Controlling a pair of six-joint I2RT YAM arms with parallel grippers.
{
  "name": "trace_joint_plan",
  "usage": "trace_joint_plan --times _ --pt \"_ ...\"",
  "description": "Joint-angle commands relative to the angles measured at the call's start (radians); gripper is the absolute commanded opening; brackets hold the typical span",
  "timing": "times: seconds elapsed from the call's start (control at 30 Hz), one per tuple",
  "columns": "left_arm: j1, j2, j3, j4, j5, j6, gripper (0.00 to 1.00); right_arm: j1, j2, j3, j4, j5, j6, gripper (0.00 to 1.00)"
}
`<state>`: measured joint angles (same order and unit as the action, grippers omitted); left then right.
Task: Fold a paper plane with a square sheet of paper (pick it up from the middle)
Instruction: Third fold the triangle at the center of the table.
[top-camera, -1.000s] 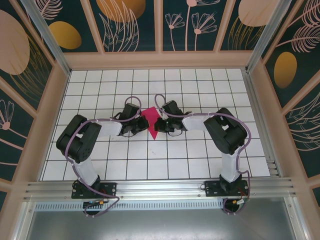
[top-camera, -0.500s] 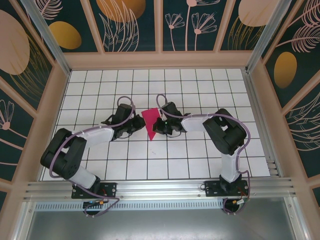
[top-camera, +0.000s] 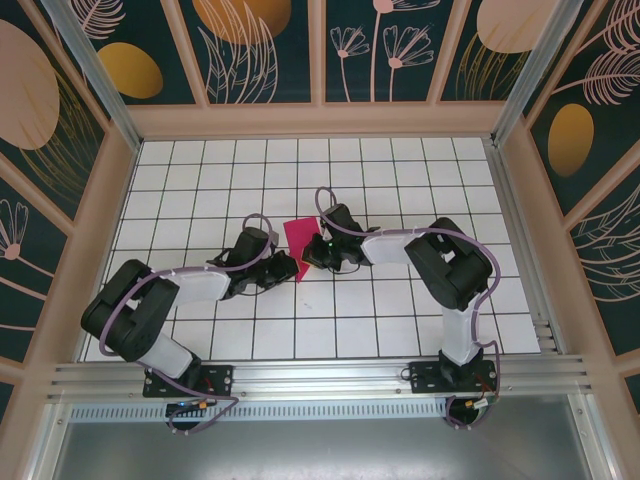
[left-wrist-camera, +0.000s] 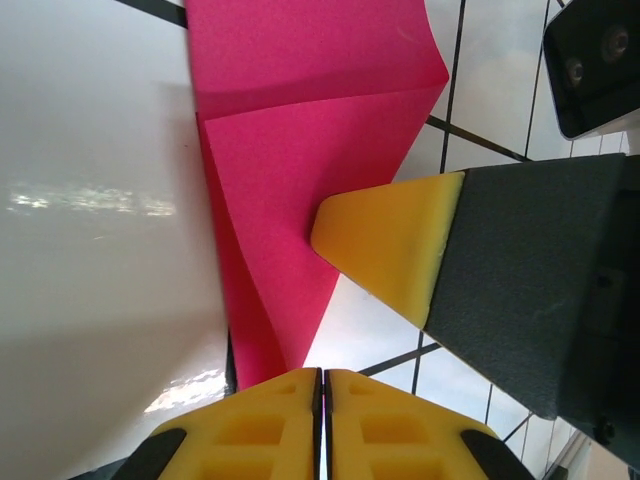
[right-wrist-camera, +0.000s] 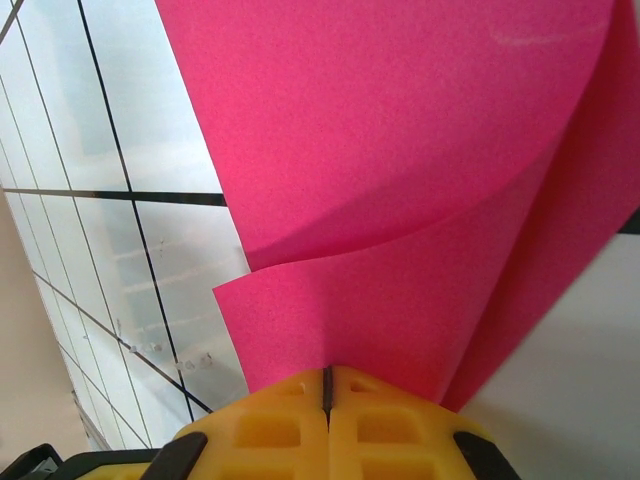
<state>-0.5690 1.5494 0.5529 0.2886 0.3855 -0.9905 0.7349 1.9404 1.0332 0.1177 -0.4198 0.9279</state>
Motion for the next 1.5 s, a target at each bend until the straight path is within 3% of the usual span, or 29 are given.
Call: trace_joint_plan --times 0.0,0.5,1.03,1.47 --pt "-0.006 0.005 0.023 0.025 -0.013 -0.024 0.11 0.010 0.021 0.002 0.014 -0.011 0.021 0.00" --pt "-0.021 0.061 0.022 0.083 0.044 -0.039 0.12 -0.003 0.004 -0.003 0.036 -0.016 0.028 0.00" --pt "-0.020 0.122 0.056 0.001 -0.052 -0.010 0.09 -0.022 -0.079 -0.007 -0.007 -0.021 -0.098 0.02" --pt "-0.021 0.125 0.059 -0.013 -0.054 -0.004 0.08 -0.015 -0.016 -0.004 -0.052 -0.032 -0.128 0.01"
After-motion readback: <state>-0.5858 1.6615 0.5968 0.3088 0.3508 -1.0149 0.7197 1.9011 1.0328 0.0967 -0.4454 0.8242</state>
